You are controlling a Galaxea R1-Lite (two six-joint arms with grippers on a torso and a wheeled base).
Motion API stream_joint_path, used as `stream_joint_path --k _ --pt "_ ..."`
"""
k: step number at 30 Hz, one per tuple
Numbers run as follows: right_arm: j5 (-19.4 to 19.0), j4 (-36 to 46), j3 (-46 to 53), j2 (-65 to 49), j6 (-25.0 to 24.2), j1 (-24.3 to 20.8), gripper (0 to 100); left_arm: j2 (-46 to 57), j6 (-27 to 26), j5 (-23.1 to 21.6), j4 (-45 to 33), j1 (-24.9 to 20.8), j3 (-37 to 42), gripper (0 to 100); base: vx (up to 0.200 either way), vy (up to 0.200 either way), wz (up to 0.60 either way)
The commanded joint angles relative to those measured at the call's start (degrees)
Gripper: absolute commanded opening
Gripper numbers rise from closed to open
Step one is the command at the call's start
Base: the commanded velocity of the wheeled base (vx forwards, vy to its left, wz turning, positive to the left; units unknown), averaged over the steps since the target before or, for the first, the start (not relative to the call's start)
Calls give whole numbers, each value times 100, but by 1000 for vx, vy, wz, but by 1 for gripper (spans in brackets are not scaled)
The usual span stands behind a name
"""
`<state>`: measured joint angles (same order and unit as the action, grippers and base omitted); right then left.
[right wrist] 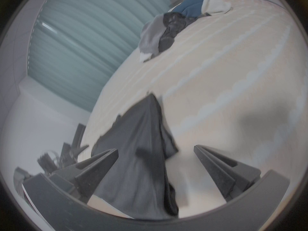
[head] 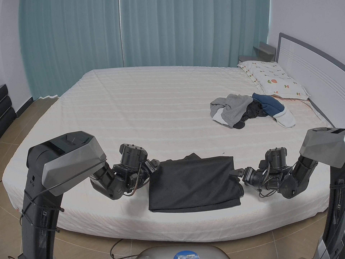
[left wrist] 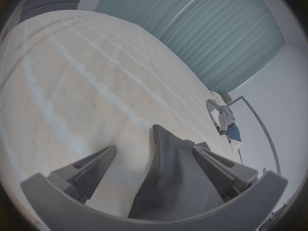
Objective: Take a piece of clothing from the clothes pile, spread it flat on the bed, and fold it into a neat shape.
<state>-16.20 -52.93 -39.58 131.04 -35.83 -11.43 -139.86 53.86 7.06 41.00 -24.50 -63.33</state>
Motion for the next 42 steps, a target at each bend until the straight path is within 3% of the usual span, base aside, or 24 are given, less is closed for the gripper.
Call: stream_joint_path --k 1,9,10,18,33,34,42 --pt "-50 90 372 -351 190 -87 100 143 -7 15 58 7 137 100 0 0 0" --pt "-50 187 434 -245 463 -96 100 117 -24 32 58 33 93 100 0 0 0" --pt "-50 204 443 -245 515 -87 0 117 -24 32 58 33 93 100 0 0 0" --pt "-6 978 451 -518 955 -105 0 117 -24 32 58 51 75 100 0 0 0" --pt "3 987 487 -518 1104 -105 0 117 -24 32 58 51 75 100 0 0 0" --pt "12 978 495 -518 1148 -105 100 117 -24 32 58 51 75 100 0 0 0" --pt "12 987 416 -887 1122 -87 100 152 -33 15 66 42 128 100 0 0 0"
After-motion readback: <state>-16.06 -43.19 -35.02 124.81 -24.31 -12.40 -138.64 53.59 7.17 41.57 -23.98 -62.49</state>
